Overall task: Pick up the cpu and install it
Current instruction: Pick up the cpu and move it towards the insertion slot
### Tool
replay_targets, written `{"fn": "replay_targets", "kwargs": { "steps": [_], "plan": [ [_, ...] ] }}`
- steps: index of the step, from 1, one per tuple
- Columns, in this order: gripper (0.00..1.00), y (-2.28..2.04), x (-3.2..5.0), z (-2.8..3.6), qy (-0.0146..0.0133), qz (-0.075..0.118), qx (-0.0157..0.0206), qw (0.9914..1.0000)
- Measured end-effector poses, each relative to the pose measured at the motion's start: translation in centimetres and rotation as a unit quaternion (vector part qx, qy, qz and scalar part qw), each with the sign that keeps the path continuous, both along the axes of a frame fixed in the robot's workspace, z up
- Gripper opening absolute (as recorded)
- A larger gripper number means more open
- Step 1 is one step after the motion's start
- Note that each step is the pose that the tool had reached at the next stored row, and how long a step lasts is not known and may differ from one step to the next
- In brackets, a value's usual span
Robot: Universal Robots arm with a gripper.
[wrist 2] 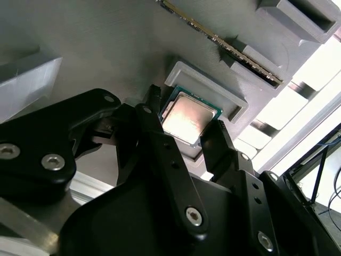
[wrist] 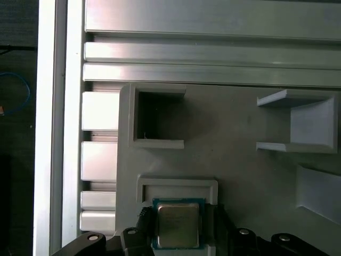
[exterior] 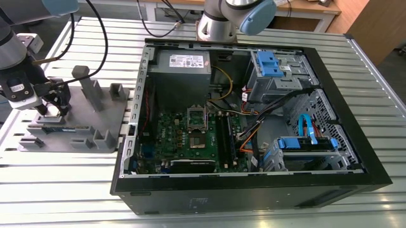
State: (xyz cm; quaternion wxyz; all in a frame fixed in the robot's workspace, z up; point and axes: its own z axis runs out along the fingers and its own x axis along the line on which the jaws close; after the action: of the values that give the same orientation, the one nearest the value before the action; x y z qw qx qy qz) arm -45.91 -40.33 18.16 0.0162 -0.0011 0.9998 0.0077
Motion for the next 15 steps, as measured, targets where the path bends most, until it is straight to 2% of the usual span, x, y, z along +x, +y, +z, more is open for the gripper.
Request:
{"fn": "replay_targets", "kwargs": {
  "steps": [11,15],
  "plan": [
    [0.57,-0.02,-0.26,-0.01,-0.0003,0.000,0.0012,1.00000],
    [0.57,-0.09,-0.19,-0.01,-0.0003,0.000,0.0000,1.00000]
  ]
}}
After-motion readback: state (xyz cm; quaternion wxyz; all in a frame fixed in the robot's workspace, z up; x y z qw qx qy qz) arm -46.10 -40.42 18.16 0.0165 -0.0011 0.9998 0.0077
